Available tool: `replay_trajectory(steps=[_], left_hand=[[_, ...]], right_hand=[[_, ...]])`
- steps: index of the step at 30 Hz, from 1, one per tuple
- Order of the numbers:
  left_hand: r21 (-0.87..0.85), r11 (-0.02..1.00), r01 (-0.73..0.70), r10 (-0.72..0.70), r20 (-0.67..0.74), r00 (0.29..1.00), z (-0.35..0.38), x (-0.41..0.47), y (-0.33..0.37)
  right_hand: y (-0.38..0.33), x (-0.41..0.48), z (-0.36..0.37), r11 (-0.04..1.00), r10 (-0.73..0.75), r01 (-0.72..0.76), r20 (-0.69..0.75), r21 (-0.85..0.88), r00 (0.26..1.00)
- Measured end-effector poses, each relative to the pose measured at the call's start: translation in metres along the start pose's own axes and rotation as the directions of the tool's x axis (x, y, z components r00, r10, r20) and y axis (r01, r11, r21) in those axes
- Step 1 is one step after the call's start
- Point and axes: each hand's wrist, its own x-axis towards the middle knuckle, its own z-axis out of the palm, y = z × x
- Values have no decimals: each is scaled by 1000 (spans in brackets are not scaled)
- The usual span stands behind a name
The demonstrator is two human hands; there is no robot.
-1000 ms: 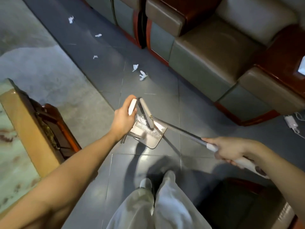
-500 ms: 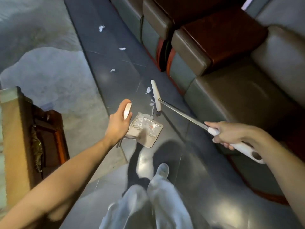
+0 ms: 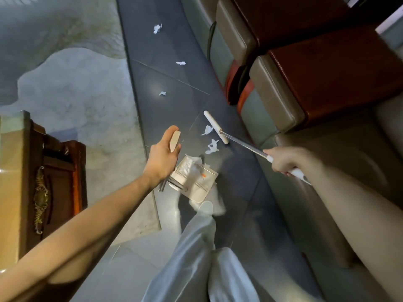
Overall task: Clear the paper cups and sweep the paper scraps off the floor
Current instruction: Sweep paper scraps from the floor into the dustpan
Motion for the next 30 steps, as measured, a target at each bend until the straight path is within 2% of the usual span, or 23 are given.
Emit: replay_trajectory(steps=[3,7,12,16,22,30], left_hand=[[8,1000,10,-10,3,1000,0,20,11],[18,999,31,-31,1,1000,-1,34,23],[48,997,68,-66,-27,997,-6,30,19],[5,994,113,-113,-79,991,-4,8,12],[-25,995,92,-95,-144,985,14,-32,-4],[-73,993,92,-105,-195,975,3,-34,-13]], right_hand=[[1,35,-10,990,47,-46,4,-134,999],[-1,65,-31,974,-2,5,17,-225,1000],[-5,60,-37,975,-84,105,110,-194,990],[6,45,-20,969,-124,156,169,-190,978],[45,14,28,996,-84,81,281,20,956],[34,-18,15,985,-119,156,356,-77,927]])
